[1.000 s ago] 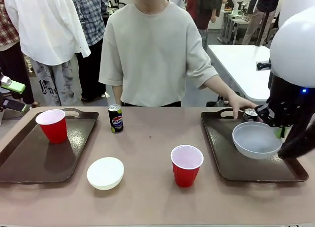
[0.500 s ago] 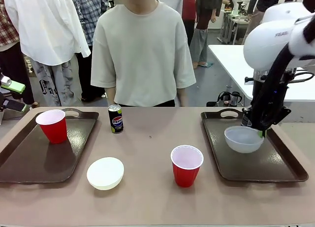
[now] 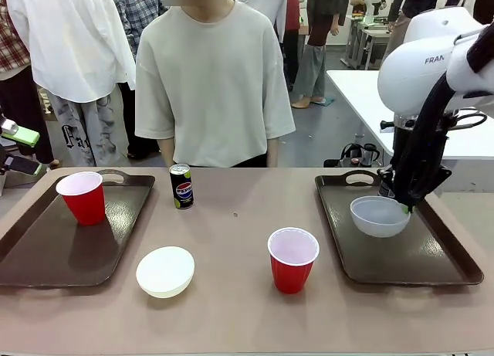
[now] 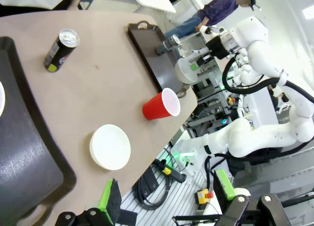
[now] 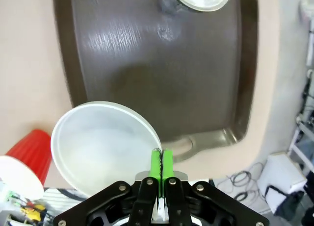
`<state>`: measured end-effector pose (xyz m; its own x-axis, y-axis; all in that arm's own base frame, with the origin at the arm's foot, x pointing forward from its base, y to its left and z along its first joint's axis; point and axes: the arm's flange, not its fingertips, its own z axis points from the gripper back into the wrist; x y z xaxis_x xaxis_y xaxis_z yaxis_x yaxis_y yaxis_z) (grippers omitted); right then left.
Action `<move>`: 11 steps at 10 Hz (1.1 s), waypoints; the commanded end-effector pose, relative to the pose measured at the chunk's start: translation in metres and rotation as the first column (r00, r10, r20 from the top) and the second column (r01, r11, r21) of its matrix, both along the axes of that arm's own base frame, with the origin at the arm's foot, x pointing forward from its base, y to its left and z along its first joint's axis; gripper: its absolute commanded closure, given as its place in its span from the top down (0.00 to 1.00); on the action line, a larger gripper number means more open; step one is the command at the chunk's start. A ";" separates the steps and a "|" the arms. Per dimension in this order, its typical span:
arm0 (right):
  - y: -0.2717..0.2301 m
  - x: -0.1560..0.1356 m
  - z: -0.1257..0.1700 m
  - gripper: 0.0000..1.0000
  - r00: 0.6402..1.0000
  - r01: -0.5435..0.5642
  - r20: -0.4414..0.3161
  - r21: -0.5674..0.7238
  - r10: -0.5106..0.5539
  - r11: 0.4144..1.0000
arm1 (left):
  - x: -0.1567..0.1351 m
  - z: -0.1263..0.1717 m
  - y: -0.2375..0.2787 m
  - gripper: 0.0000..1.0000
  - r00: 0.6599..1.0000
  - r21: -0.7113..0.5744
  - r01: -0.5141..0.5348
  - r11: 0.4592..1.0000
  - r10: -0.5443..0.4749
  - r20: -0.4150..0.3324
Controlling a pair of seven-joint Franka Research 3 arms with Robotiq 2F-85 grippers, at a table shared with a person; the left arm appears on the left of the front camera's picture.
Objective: Prepare tableware on both trays.
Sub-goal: Pick up a Picnic Bowl from the table and place it on a Handle tray.
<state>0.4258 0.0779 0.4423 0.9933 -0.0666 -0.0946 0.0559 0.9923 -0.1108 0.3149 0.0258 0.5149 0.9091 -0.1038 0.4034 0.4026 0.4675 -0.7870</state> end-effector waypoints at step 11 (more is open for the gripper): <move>-0.020 -0.023 -0.024 0.61 0.995 -0.101 0.043 0.176 0.095 0.979 | 0.001 -0.001 -0.001 1.00 1.000 -0.022 0.006 1.000 -0.006 0.025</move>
<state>0.4184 0.0626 0.4071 0.9997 -0.0037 -0.0241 0.0035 1.0000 -0.0091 0.3149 0.0258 0.5149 0.9091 -0.1039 0.4033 0.4026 0.4676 -0.7870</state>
